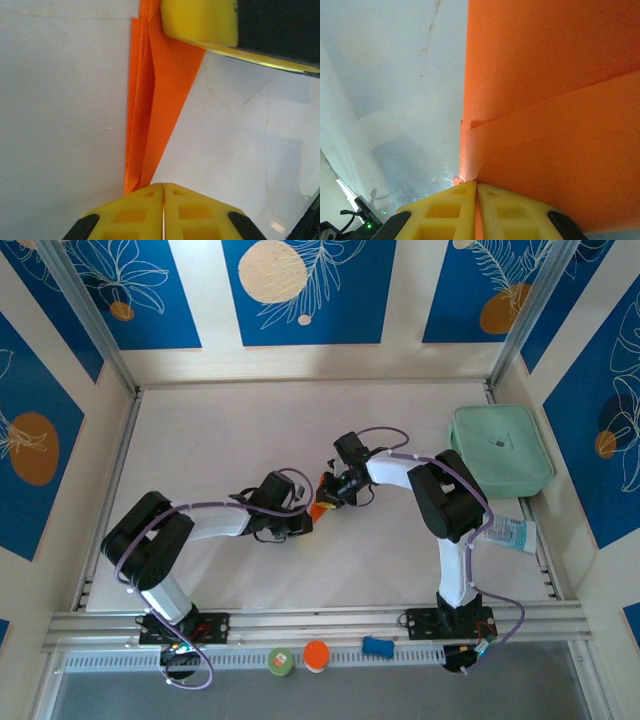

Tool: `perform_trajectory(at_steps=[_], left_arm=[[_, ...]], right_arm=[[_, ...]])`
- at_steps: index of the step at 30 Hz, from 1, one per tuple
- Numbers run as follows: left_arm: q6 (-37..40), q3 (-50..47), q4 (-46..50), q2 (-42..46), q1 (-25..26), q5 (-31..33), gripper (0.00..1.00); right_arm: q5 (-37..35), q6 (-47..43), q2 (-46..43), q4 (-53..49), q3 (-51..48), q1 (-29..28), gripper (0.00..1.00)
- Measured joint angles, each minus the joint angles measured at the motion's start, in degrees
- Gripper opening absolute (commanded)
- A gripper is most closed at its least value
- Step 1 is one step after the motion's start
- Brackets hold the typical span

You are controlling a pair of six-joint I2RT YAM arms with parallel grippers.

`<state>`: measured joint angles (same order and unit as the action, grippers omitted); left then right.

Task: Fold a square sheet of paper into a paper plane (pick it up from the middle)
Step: Fold the wing for the fifth time at the center of the table.

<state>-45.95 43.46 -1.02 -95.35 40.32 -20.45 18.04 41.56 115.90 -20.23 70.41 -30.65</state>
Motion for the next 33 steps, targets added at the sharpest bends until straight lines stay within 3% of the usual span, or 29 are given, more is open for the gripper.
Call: perform_trajectory(at_steps=[33], left_arm=[[0.0,2.5,0.4,0.8,-0.2,0.5,0.09]], right_arm=[[0.1,0.0,0.3,-0.7,0.5,0.0,0.12]])
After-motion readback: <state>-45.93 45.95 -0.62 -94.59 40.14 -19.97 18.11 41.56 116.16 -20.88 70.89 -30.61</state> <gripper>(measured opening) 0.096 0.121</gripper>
